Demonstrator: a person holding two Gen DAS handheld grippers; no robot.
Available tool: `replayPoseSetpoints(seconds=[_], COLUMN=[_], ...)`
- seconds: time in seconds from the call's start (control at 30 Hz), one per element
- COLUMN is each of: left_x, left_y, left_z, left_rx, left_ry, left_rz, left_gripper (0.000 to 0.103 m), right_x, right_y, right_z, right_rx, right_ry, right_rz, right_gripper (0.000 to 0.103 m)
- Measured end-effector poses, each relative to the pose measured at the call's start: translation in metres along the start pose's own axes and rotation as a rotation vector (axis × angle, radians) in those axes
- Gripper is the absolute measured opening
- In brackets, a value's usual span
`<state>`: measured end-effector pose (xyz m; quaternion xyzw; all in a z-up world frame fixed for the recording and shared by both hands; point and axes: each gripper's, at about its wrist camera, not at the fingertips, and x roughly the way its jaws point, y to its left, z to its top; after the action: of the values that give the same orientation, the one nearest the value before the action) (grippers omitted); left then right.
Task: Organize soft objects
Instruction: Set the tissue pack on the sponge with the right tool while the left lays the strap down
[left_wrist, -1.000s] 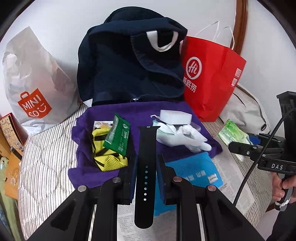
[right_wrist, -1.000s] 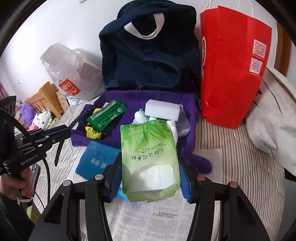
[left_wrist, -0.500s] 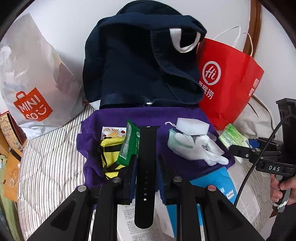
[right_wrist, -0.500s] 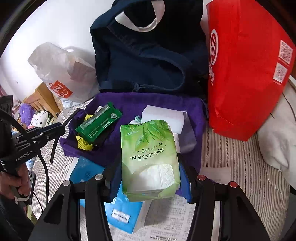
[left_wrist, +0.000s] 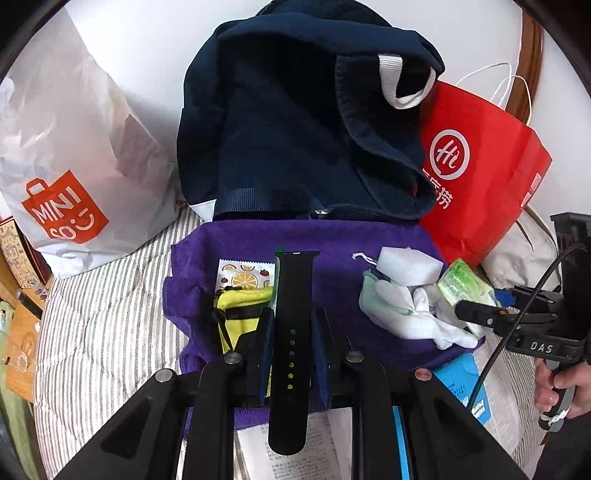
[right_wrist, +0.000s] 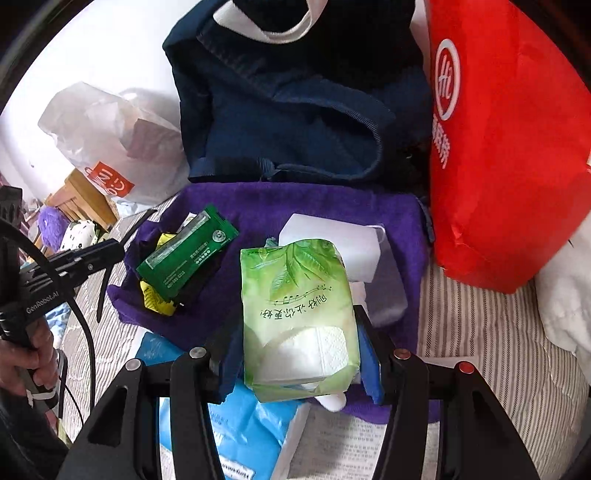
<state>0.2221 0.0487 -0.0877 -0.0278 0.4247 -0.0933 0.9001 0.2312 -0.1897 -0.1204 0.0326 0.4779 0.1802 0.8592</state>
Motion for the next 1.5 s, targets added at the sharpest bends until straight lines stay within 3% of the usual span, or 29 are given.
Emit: replayPoseSetpoints(seconds=[0.43, 0.73, 1.03, 1.5], left_x=[0.016, 0.028, 0.051, 0.072], left_y=[0.006, 0.013, 0.023, 0.023], left_z=[0.013, 0.011, 0.015, 0.01], left_rx=[0.009, -0.007, -0.038, -0.051], left_ry=[0.004, 0.02, 0.063, 0.143], left_rz=[0.008, 0.009, 0.012, 0.038], left_gripper=[0.02, 0.02, 0.02, 0.024], right_x=[0.038, 0.043, 0.029, 0.005], right_y=[0.005, 0.0, -0.002, -0.009], right_z=[0.008, 0.007, 0.005, 0.004], right_rx=[-0.031, -0.029, -0.023, 0.022], right_ry=[0.067, 0.089, 0.074, 0.03], right_rz=[-0.008, 0.01, 0.022, 0.015], right_gripper=[0.053, 0.055, 0.07, 0.07])
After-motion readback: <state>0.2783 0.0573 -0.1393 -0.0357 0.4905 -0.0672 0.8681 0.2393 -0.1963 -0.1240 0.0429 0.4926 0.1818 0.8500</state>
